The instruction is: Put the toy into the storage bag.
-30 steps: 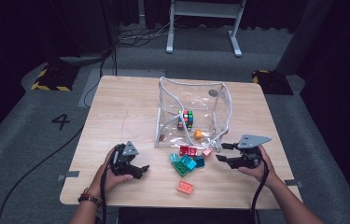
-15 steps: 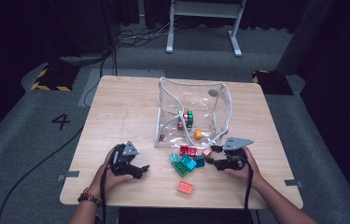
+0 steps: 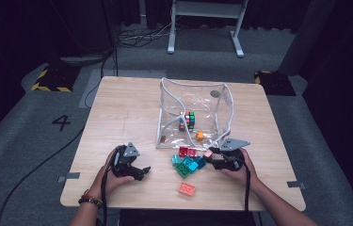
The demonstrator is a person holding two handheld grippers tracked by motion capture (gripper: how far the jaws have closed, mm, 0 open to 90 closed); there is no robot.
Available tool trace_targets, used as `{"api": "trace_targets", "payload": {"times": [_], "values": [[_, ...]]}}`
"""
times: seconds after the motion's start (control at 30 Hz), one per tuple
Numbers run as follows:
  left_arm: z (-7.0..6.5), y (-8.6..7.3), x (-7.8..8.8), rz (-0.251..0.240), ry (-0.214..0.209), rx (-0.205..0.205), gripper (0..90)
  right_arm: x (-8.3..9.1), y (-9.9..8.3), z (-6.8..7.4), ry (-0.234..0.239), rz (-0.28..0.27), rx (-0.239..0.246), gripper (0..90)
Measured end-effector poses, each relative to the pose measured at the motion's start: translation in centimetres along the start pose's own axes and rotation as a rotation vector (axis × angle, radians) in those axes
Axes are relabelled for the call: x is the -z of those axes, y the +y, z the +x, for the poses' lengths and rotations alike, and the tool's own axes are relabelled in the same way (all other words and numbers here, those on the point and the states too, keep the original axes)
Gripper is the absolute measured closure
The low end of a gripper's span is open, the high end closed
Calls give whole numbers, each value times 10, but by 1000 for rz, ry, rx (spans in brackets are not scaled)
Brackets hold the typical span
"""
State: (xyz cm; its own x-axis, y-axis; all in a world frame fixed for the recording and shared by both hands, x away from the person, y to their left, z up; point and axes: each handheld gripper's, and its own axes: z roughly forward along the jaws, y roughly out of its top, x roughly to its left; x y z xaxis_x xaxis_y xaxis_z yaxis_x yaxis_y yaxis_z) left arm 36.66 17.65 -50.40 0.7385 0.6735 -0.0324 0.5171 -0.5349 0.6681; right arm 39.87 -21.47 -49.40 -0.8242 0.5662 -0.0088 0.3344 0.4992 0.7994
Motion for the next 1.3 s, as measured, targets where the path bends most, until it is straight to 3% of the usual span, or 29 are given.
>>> {"api": "trace_targets", "payload": {"times": [0.07, 0.3, 0.37, 0.67, 1.3], "values": [[0, 0, 0, 0, 0, 0, 95, 0, -1, 0, 1, -4, -1, 586], [0, 0, 0, 0, 0, 0, 96, 5, -3, 1, 18, -3, 7, 592], [0, 0, 0, 0, 0, 0, 95, 9, -3, 0, 27, -3, 24, 592], [0, 0, 0, 0, 0, 0, 96, 35, -10, -14, 58, -28, 8, 593], [0, 0, 0, 0, 1, 0, 95, 88, -8, -53, -53, -143, -53, 594]]}}
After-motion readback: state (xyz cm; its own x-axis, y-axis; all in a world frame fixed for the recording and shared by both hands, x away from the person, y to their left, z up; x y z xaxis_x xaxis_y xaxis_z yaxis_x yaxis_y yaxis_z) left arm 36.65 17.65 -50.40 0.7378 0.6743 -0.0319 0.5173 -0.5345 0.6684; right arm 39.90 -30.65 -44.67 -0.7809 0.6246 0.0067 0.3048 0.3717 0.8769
